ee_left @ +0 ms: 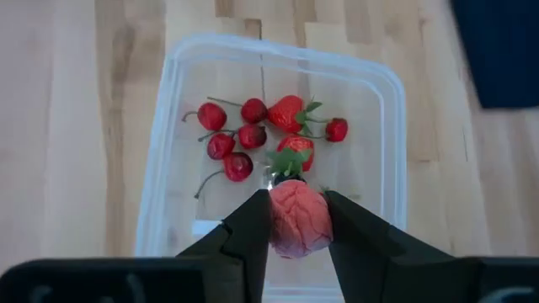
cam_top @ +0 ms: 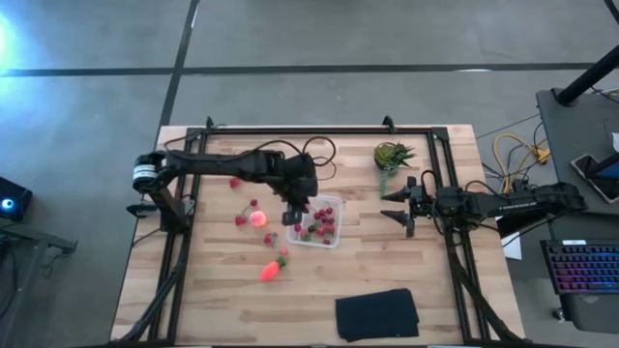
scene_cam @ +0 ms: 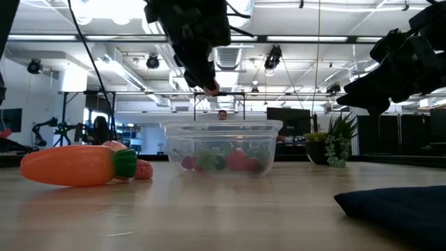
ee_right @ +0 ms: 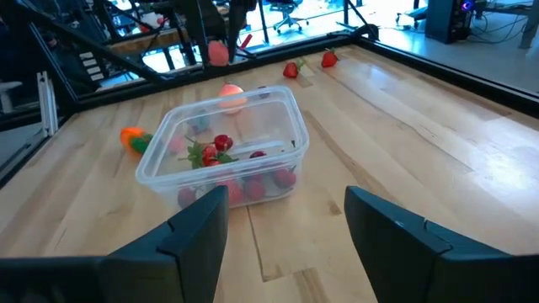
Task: Pick and placing Produce into tupperware
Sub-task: Put the pink peach into the transparent bin, then put the red strawberry into the transparent bin
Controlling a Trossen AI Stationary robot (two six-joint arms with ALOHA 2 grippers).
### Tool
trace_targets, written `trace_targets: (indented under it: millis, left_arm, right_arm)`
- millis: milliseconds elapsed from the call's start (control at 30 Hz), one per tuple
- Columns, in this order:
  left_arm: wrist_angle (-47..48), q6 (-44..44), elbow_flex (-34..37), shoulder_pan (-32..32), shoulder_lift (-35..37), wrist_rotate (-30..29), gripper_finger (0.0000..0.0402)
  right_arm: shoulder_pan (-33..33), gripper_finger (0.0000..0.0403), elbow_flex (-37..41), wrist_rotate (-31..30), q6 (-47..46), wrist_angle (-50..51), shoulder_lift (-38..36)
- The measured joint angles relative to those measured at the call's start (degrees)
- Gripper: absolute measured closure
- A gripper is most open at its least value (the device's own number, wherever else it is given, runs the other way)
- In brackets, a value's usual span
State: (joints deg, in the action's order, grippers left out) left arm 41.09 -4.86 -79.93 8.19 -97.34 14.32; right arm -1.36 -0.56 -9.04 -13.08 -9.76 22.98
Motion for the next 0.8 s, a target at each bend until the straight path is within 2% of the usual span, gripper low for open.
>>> trace_targets:
  millis: [233,333,400,467,567,633,733,800]
  left_arm:
    - [-0.21,7.35,0.25,-0.07,-0.99,0.84,0.0239]
    - [0.80,8.44,0.28,-0.05,-0.81,-0.62,0.0209]
    - [2.52,8.94,-0.20,0.17,-0.19,-3.91,0.0194]
    - [7.63,8.35,-1.08,0.83,0.84,-9.61,0.0185]
    - [17.75,7.58,-1.52,3.60,2.82,-22.99,0.0184]
    - [23.95,11.44,-1.21,7.24,3.79,-30.21,0.0183]
    - [30.74,22.23,0.03,15.97,4.25,-30.80,0.0183]
    - [30.25,25.84,1.64,21.70,4.56,-29.83,0.0183]
  right_arm:
    - [0.00,0.0174,0.00,0.00,0.00,0.03,0.00]
    - [0.01,0.0174,0.00,0.00,0.00,0.03,0.00]
    - [0.00,0.0174,0.00,0.02,0.00,0.04,0.00]
    - [0.01,0.0174,0.00,0.00,0.00,0.04,0.00]
    - [0.01,0.0174,0.00,0.00,0.00,0.03,0.00]
    - [0.01,0.0174,0.00,0.00,0.00,0.02,0.00]
    - [0.02,0.0174,0.00,0.00,0.00,0.02,0.00]
    - [0.00,0.0174,0.00,0.00,0.00,0.04,0.00]
